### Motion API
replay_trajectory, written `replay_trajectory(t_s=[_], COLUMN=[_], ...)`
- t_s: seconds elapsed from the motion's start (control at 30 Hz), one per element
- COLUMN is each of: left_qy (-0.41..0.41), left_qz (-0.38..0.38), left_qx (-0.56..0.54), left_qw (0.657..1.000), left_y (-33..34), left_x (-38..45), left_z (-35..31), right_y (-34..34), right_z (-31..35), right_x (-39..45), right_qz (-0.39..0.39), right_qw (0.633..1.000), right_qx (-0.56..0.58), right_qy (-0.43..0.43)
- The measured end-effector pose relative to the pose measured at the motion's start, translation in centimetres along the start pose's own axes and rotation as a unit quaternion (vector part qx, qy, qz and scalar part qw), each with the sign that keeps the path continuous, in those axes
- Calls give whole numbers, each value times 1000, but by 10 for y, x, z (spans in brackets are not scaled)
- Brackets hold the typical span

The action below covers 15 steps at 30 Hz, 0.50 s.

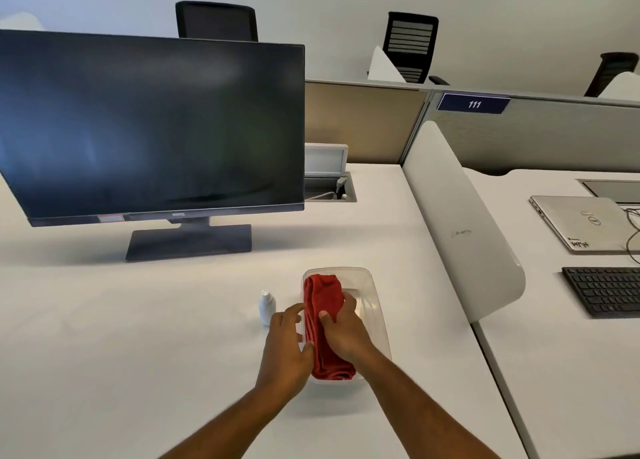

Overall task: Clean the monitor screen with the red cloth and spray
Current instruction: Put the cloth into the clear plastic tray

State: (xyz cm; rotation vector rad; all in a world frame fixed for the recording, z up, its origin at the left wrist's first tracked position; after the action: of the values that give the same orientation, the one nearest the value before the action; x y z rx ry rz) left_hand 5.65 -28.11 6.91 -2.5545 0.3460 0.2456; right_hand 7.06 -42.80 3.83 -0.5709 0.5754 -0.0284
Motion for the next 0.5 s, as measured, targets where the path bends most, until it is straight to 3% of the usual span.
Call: replay_trajectory(t_s=[0.13,0.3,0.4,0.5], left_qy=[6,5,7,19], left_qz=[7,18,28,44], left_qx=[-9,-16,-17,-23], left_qw=[1000,1000,999,999], left_y=[-2,-3,-2,-3], left_x=[1,2,3,3], left_z=[1,5,8,12], right_y=[0,17,15,0], right_z=[1,-6,-4,6], right_x=[-2,-1,0,-7], right_qz=[-75,-14,5,-32], right_qw=[981,960,955,964], right_qx=[-177,-274,-292,-260], right_qy=[-37,-61,-45,-37])
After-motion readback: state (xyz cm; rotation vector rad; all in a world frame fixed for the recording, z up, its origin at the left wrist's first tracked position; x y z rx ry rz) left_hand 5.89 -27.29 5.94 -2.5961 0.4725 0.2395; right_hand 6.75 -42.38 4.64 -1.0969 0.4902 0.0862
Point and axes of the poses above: each hand's wrist, its own x-axis towards the middle knuckle, its own y-axis out of the palm, z = x × y, the point moved 6 cm from there along x, towards the middle knuckle, and after that the axes turned 5 degrees about z, right-handed, at the moved point
